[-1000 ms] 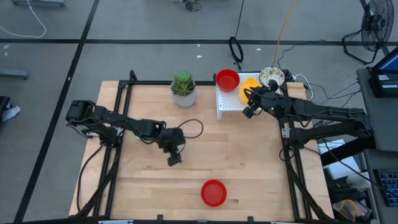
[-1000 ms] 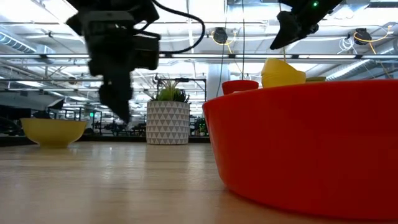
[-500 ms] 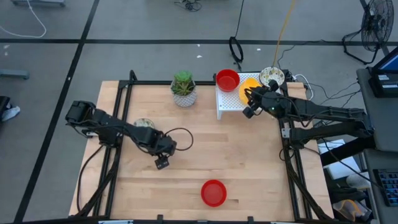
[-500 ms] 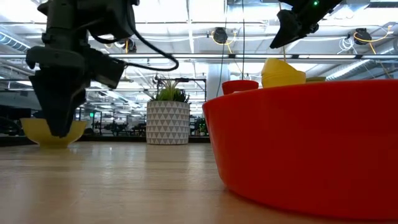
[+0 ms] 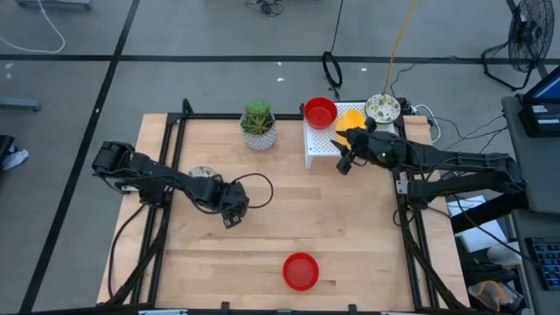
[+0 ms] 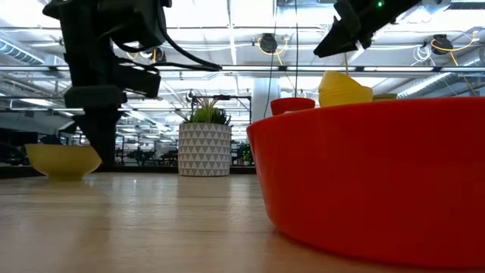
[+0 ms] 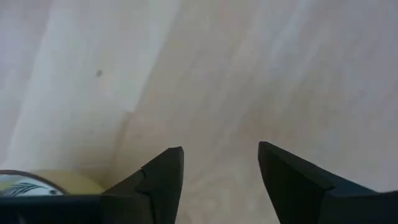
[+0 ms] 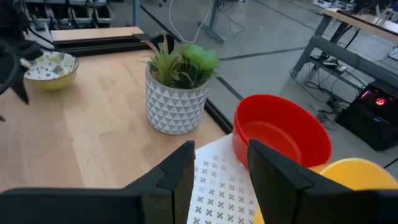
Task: Pick & Place Mini bowls
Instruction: Stack the white and yellow bowl on top of the other white and yellow bowls on the shelf
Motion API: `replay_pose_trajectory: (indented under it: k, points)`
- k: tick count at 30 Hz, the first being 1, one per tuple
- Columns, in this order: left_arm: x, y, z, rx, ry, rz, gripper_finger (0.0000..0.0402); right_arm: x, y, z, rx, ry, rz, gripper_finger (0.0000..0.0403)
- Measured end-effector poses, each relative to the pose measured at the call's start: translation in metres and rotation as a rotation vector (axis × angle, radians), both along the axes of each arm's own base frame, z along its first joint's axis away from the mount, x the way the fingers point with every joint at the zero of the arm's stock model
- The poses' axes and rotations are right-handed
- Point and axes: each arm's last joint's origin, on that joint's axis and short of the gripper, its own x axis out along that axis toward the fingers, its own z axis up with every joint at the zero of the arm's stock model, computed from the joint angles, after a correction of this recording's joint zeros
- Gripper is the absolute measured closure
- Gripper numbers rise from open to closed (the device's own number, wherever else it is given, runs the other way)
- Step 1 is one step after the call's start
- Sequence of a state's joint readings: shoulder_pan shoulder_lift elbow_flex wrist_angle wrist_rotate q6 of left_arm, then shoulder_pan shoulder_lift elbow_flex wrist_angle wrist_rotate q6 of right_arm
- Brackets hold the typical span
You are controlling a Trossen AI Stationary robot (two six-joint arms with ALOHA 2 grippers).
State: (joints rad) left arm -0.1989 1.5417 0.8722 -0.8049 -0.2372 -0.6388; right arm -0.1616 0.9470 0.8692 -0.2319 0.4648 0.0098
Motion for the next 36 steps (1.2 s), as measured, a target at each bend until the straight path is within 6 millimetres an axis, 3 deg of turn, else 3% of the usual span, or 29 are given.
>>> replay_pose_trajectory:
  k: [10,20,29,36]
  points:
    - [0.002,0.023,0.001,0.080,-0.004,0.084,0.0170,0.000,0.000,-0.020,0.006,0.029,0.002,0.0268]
    - [-0.007,0.047,0.005,0.106,0.065,0.217,0.0170,0.000,0.000,-0.022,0.011,0.030,-0.001,0.0268]
    - [-0.028,0.047,0.038,0.020,0.045,0.355,0.0204,0.001,0.000,-0.019,0.004,0.002,-0.003,0.0268]
    - [-0.039,0.033,0.045,-0.059,0.035,0.416,0.0215,0.001,0.000,-0.019,0.003,-0.005,-0.003,0.0268]
